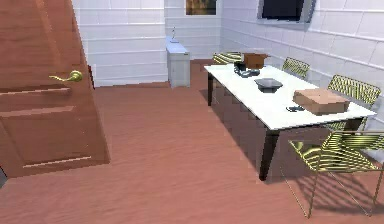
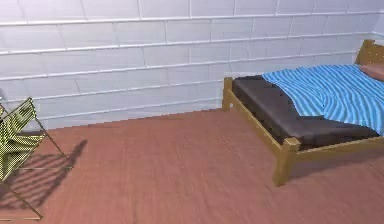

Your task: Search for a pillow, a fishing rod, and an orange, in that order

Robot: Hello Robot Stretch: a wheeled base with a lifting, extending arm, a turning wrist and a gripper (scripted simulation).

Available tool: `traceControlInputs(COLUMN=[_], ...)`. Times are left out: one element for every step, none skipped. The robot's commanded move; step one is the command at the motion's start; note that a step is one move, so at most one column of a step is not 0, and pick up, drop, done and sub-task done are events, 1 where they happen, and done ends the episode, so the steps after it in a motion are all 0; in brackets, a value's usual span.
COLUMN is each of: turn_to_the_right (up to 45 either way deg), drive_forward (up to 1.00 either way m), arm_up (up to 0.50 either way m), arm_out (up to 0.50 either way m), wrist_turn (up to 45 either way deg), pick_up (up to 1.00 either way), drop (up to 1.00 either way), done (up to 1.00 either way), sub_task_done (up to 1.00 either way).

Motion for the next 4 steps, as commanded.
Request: traceControlInputs(turn_to_the_right=[-9.0,0.0,-45.0,-6.0], drive_forward=[0.0,0.4,0.0,0.0], arm_up=[0.0,0.0,0.0,0.0], arm_out=[0.0,0.0,0.0,0.0], wrist_turn=[0.0,0.0,0.0,0.0], pick_up=[0.0,0.0,0.0,0.0], drop=[0.0,0.0,0.0,0.0], done=[0.0,0.0,0.0,0.0], sub_task_done=[0.0,0.0,0.0,0.0])
